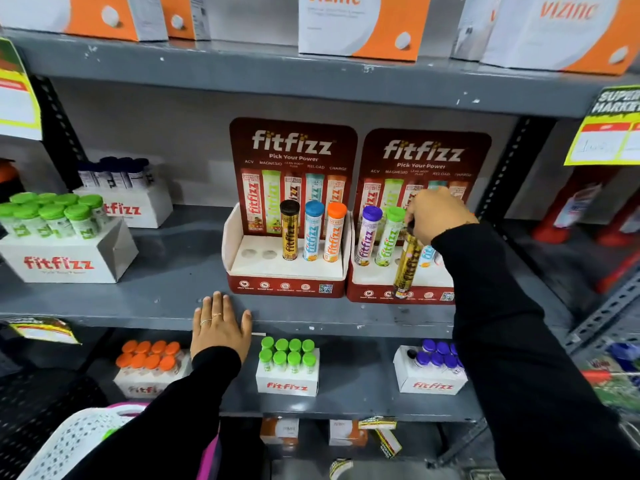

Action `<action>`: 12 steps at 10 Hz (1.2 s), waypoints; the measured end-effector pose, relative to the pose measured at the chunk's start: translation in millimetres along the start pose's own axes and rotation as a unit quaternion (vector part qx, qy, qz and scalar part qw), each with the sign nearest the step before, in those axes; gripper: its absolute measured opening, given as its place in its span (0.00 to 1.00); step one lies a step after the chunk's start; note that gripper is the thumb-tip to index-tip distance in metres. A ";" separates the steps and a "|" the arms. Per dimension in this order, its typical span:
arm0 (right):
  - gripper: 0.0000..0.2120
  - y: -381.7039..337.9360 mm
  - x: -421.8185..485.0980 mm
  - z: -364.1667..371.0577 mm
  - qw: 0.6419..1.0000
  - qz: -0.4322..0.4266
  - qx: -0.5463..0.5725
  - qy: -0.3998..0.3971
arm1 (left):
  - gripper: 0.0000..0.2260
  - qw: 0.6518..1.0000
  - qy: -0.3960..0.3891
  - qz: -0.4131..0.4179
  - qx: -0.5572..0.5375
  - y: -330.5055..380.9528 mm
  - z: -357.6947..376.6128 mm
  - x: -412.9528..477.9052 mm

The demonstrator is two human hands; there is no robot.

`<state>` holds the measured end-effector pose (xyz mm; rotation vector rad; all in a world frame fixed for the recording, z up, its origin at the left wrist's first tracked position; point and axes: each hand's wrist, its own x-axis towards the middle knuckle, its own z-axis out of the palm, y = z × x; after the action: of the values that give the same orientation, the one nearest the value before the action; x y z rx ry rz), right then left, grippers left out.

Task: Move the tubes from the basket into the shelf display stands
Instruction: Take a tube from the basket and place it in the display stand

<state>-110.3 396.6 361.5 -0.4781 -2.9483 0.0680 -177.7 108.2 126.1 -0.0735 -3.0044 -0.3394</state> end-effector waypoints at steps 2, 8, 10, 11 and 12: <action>0.12 12.4 3.6 -6.9 0.998 0.050 0.034 0.010 | 0.28 1.000 0.003 -0.001 0.003 1.0 -1.2 -1.4; 0.10 24.6 26.7 22.2 0.991 0.079 0.026 0.105 | 0.29 1.000 0.009 -0.015 0.025 2.3 4.3 0.4; 0.11 19.7 21.7 21.3 0.993 0.074 0.026 0.090 | 0.29 0.999 0.007 -0.018 0.032 1.5 7.0 0.2; 0.11 19.7 22.6 19.9 0.994 0.072 0.012 0.081 | 0.29 0.999 0.007 -0.017 0.037 1.3 7.5 0.4; 0.11 22.5 35.7 21.3 0.995 0.070 0.020 0.065 | 0.29 0.999 0.007 -0.017 0.037 1.3 7.0 0.7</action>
<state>-140.1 428.9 344.1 -0.6559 -2.7773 0.1066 -179.0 111.1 119.6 -0.0150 -3.0042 -0.2314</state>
